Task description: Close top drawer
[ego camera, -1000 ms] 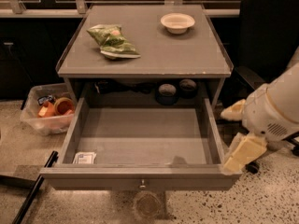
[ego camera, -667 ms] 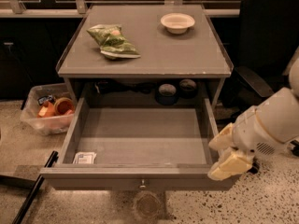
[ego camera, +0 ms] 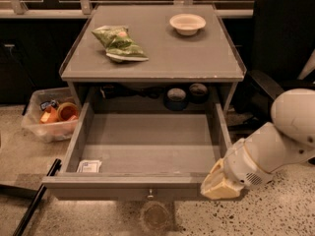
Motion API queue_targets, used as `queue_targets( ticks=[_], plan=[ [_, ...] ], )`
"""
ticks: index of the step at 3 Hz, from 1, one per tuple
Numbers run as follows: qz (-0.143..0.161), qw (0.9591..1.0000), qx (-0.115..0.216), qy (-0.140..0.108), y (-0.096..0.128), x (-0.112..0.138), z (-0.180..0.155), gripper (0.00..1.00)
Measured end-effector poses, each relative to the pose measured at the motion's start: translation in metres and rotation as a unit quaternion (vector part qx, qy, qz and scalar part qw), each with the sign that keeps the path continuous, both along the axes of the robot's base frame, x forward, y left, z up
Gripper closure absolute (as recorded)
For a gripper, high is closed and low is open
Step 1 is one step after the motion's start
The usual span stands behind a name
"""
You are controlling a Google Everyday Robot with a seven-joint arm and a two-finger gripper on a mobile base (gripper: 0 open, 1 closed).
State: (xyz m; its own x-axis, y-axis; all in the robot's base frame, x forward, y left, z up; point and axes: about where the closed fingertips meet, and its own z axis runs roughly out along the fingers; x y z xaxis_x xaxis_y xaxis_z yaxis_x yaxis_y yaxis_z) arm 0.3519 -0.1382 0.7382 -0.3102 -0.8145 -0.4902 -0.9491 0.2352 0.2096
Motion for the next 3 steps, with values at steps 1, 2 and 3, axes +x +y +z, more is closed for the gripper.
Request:
queue_targets(
  ticks=[1,2,3],
  plan=[
    [-0.001,0.9998,0.010,0.017,0.007,-0.002,-0.038,1.00],
    [-0.002,0.9998,0.016,0.015,0.011,0.004,-0.072,0.82],
    [0.004,0.9999,0.013,-0.001,0.016,0.019,-0.090,0.59]
  ],
)
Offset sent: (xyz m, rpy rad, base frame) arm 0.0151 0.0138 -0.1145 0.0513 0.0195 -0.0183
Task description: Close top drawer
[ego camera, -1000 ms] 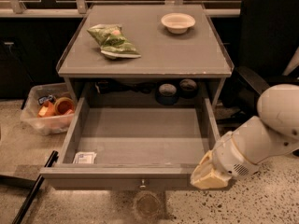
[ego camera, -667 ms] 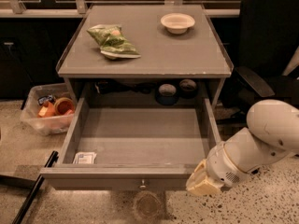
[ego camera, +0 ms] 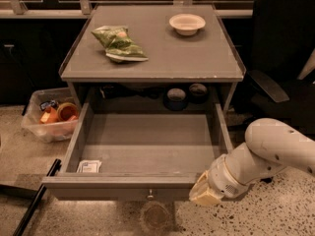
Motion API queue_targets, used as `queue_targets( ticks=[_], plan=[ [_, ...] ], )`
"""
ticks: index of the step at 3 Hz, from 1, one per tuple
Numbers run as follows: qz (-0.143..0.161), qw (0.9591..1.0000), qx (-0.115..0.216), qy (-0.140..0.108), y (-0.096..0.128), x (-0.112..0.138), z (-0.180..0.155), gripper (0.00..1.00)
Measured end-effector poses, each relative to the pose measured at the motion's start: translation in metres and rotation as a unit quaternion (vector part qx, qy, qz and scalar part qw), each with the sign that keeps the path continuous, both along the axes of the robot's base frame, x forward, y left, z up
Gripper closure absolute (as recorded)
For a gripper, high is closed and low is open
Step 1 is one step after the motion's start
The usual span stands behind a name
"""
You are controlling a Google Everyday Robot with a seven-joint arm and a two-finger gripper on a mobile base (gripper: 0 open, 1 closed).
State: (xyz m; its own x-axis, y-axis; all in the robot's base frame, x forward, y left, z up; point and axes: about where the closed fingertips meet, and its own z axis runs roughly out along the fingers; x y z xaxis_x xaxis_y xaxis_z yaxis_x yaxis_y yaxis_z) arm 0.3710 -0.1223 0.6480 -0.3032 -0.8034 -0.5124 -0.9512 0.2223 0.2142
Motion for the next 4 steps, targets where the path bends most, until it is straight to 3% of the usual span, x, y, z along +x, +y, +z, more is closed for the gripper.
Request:
queue_targets(
  ticks=[2,3,4],
  plan=[
    [0.006,0.9996,-0.006,-0.027,0.002,0.025,-0.003,0.12],
    [0.006,0.9996,-0.006,-0.027,0.002,0.024,-0.002,0.00],
    [0.012,0.9986,-0.009,-0.052,0.005,0.066,-0.007,0.00]
  ],
)
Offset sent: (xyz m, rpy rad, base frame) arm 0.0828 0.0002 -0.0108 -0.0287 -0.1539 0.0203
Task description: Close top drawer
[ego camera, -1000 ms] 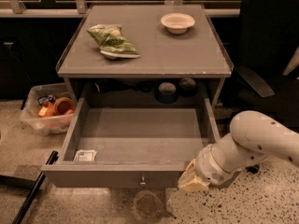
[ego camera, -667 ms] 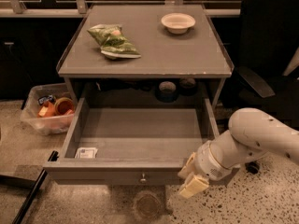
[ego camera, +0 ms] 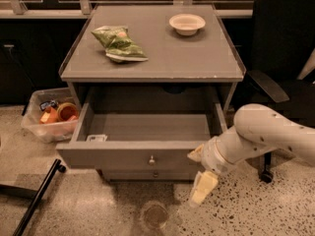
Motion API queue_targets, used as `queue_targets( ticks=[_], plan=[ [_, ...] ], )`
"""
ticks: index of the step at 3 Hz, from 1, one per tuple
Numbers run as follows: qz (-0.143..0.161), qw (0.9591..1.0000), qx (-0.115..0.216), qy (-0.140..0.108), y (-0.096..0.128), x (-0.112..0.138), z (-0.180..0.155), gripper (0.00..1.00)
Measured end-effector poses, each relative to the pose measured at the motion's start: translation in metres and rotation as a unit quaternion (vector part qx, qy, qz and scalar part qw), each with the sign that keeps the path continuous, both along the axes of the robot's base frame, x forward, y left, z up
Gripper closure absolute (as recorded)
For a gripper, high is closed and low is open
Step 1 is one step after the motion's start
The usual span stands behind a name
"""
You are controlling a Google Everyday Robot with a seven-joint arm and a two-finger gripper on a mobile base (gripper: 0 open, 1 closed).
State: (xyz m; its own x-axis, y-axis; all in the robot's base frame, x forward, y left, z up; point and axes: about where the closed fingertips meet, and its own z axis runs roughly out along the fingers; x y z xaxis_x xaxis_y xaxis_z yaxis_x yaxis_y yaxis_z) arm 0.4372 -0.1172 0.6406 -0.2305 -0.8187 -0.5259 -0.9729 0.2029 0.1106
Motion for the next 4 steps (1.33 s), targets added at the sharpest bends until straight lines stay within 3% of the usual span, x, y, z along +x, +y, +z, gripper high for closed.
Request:
queue_targets(
  ticks=[2,4],
  plan=[
    [0.007,0.9990,-0.013,-0.042,0.011,0.088,-0.013,0.00],
    [-0.024,0.9964,-0.052,-0.063,0.005,0.151,-0.029,0.00]
  ],
)
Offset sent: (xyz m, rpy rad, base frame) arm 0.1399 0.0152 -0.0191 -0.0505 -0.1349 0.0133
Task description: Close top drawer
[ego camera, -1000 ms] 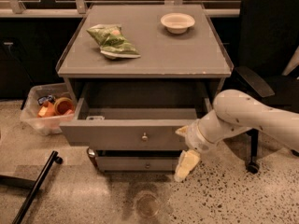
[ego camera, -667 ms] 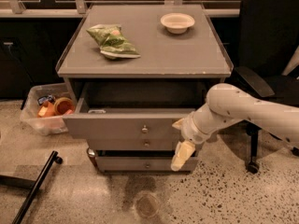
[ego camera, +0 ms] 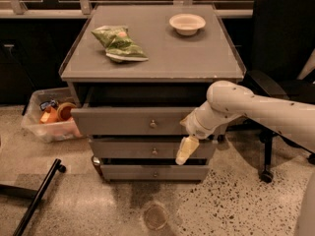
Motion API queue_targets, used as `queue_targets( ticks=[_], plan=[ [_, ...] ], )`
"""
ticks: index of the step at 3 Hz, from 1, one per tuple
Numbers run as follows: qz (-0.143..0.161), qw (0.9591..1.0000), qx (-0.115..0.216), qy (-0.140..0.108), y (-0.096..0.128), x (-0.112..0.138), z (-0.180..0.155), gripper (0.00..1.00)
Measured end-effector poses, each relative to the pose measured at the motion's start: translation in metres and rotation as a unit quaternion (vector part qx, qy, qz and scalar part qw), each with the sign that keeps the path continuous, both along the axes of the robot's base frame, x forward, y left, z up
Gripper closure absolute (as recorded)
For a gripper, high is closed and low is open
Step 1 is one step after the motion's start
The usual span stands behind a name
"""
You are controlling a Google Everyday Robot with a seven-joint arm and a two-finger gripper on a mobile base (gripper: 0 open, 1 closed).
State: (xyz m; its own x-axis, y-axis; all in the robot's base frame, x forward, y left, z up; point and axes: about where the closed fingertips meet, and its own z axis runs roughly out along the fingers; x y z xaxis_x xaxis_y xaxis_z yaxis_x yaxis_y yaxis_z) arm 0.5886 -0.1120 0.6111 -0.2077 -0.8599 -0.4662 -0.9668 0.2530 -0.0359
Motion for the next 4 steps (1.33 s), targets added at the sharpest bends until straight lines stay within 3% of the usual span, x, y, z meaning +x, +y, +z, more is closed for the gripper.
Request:
queue_targets(
  ticks=[2,3,4],
  plan=[
    [-0.072,0.9961,-0.042,-0.027,-0.024,0.042,-0.004,0.42],
    [-0.099,0.9930,-0.049,-0.041,-0.029,0.049,0.001,0.65],
    [-0.134,0.9874,-0.053,-0.065,-0.035,0.049,0.013,0.89]
  ],
)
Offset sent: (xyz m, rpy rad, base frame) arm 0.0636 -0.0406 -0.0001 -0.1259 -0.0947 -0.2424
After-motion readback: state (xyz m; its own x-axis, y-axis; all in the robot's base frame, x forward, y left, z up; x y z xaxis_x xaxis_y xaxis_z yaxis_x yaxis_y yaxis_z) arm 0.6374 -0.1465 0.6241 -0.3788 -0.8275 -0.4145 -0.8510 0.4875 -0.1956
